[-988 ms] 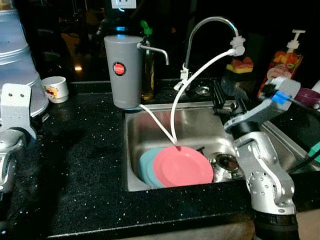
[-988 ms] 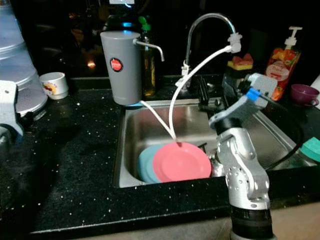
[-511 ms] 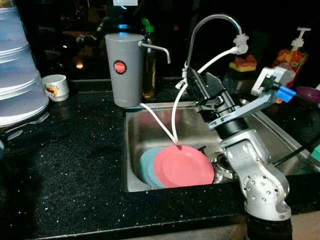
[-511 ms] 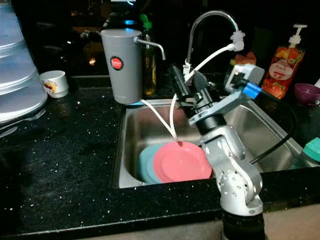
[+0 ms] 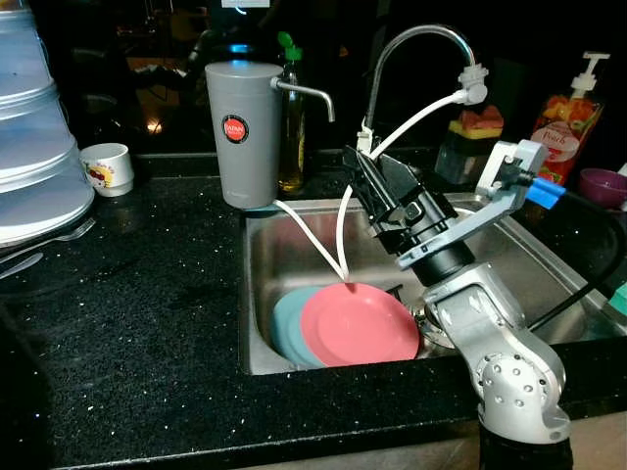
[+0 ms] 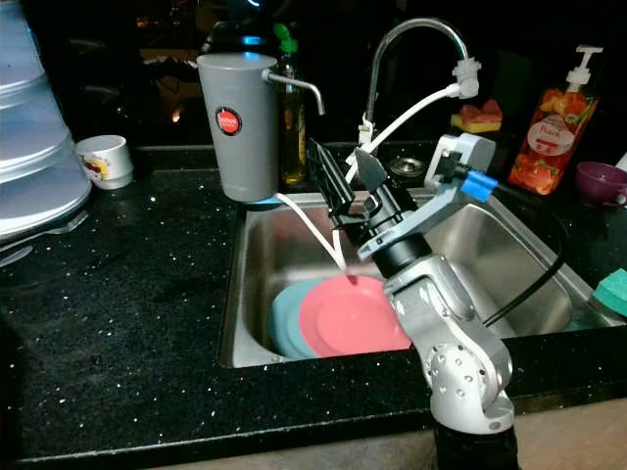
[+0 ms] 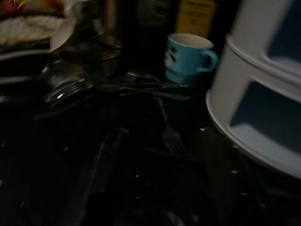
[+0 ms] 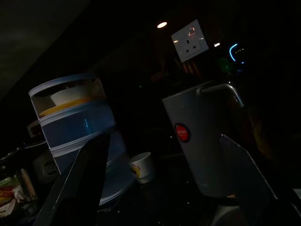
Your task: Kitchen organization
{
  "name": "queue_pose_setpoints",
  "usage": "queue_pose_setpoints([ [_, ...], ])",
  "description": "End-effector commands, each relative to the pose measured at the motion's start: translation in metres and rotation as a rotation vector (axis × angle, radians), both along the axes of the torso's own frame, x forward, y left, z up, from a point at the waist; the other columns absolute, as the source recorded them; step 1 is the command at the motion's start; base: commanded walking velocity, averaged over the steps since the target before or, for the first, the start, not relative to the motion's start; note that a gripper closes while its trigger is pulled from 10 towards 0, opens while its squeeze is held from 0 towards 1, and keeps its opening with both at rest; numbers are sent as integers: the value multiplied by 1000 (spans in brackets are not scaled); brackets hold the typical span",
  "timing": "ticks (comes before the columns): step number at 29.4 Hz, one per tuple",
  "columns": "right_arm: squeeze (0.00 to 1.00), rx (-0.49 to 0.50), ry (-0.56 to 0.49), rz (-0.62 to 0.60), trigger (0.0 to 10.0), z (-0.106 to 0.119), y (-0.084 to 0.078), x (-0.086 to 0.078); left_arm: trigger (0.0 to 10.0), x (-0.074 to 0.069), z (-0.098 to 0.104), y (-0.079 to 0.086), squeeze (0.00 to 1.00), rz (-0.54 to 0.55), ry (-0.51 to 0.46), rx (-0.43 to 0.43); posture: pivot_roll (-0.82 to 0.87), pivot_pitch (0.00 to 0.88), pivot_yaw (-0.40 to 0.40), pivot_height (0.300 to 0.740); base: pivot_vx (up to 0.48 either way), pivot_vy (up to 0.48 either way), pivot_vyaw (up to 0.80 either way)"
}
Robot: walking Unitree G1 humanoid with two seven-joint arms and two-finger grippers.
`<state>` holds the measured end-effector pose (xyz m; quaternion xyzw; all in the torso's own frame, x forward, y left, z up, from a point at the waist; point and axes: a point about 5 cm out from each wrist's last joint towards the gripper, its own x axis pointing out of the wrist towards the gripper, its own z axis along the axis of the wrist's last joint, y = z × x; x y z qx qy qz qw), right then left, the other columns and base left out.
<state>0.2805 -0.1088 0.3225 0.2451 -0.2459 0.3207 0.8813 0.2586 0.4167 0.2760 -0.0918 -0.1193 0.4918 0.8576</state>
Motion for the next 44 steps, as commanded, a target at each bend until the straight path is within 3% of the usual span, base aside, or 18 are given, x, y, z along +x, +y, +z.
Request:
queue_pose_setpoints([
  [1, 0, -12, 25, 21, 10000, -6, 2, 1, 10000, -3, -9, 0, 1000, 10, -21, -67, 131, 133, -46, 740, 0, 0, 0],
  [9, 0, -23, 43, 36, 10000, -9, 4, 3, 10000, -4, -23, -4, 1000, -6, -171, -330, 141, 130, -61, 740, 0, 0, 0],
  [10, 0, -25, 43, 37, 10000, -9, 5, 4, 10000, -4, -25, -5, 816, -5, -186, -357, 141, 130, -61, 740, 0, 0, 0],
  [11, 0, -25, 43, 37, 10000, -9, 5, 4, 10000, -4, -25, -5, 816, -5, -186, -357, 141, 130, -61, 740, 0, 0, 0],
  [12, 0, -27, 43, 39, 10000, -9, 5, 4, 10000, -3, -28, -6, 0, -1, -202, -392, 142, 127, -62, 740, 0, 0, 0],
  [22, 0, -31, 42, 33, 10000, -9, 5, 4, 10000, 5, -41, -13, 0, -35, -224, -530, 131, 122, -54, 740, 0, 0, 0],
  [23, 0, -31, 42, 29, 10000, -9, 4, 4, 8588, 9, -46, -15, 0, -54, -223, -570, 131, 122, -54, 740, 0, 0, 0],
  [24, 0, -31, 42, 26, 10000, -9, 3, 3, 3608, 12, -49, -17, 0, -77, -230, -604, 131, 122, -54, 740, 0, 0, 0],
  [25, 0, -31, 42, 26, 10000, -9, 3, 3, 3608, 12, -49, -17, 0, -77, -230, -604, 131, 122, -54, 740, 0, 0, 0],
  [26, 0, -31, 41, 23, 10000, -9, 3, 3, 0, 15, -51, -18, 0, -98, -237, -632, 131, 122, -54, 740, 0, 0, 0],
  [32, 0, -30, 39, 10, 10000, -8, 0, 4, 0, 21, -60, -24, 0, -141, -233, -692, 116, 120, -50, 740, 0, 0, 0],
  [41, 0, -30, 43, 3, 10000, -8, -2, 5, 0, 20, -61, -22, 0, -136, -233, -675, 115, 121, -54, 740, 0, 0, 0],
  [42, 0, -30, 43, 2, 10000, -8, -2, 6, 9098, 20, -59, -23, 0, -140, -234, -659, 115, 121, -55, 740, 0, 0, 0],
  [43, 0, -31, 43, 0, 10000, -8, -2, 6, 10000, 21, -56, -23, 0, -150, -242, -636, 114, 120, -56, 740, 0, 0, 0],
  [44, 0, -26, 47, -2, 10000, -8, -3, 7, 10000, 26, -43, -29, 0, -229, -325, -589, 110, 118, -56, 740, 0, 0, 0],
])
